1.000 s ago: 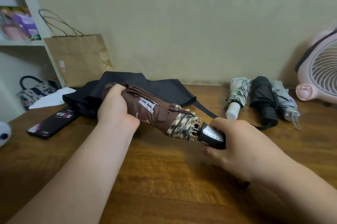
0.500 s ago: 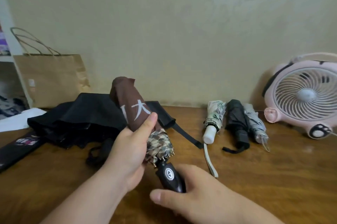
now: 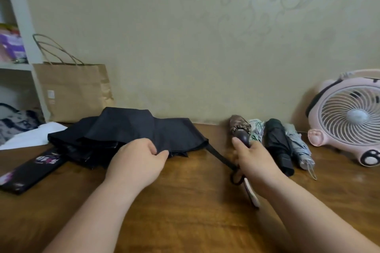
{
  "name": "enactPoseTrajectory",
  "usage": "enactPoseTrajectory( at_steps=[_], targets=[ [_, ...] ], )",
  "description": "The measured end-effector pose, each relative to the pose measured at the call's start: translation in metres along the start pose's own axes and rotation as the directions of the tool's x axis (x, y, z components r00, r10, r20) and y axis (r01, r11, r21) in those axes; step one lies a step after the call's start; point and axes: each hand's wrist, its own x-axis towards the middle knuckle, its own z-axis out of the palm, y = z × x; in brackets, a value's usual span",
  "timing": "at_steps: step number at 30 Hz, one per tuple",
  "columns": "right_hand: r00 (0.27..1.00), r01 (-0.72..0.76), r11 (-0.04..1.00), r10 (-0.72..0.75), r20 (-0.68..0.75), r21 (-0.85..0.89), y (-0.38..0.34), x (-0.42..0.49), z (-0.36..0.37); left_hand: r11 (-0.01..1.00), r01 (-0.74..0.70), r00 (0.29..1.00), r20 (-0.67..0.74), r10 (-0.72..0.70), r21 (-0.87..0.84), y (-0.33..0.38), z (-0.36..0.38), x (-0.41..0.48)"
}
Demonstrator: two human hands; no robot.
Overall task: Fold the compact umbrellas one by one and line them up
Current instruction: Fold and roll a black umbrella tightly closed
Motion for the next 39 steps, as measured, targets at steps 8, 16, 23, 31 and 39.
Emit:
enactPoseTrajectory(
  at_steps=[8,16,23,31,39],
  targets=[
    [0.989,0.151,0.775,-0.115,0.098,-0.613,0.026,-0.01,0.0,0.981,0.132,0.981,0.122,-0.15,0.142,-0.029,0.003,0.019],
    [0.962,0.243,0.624,-0.254,0.101,-0.743,0.016,-0.016,0.008,0.943,0.272,0.961,0.108,-0.255,-0.193,-0.027,0.014,0.018],
    [0.95,0.254,0.492,-0.289,0.119,-0.833,0.021,-0.018,-0.003,0.628,0.211,0.943,-0.014,-0.334,-0.749,-0.011,0.009,0.014],
    [0.842,0.416,0.503,-0.529,0.111,-0.758,0.013,-0.027,0.0,0.458,-0.235,0.943,-0.315,-0.105,-0.857,0.012,-0.01,-0.01],
    [0.78,0.62,0.727,-0.611,0.134,-0.296,0.014,-0.04,0.007,-0.533,0.272,0.942,0.336,-0.025,-0.801,0.033,-0.015,-0.02]
  ],
)
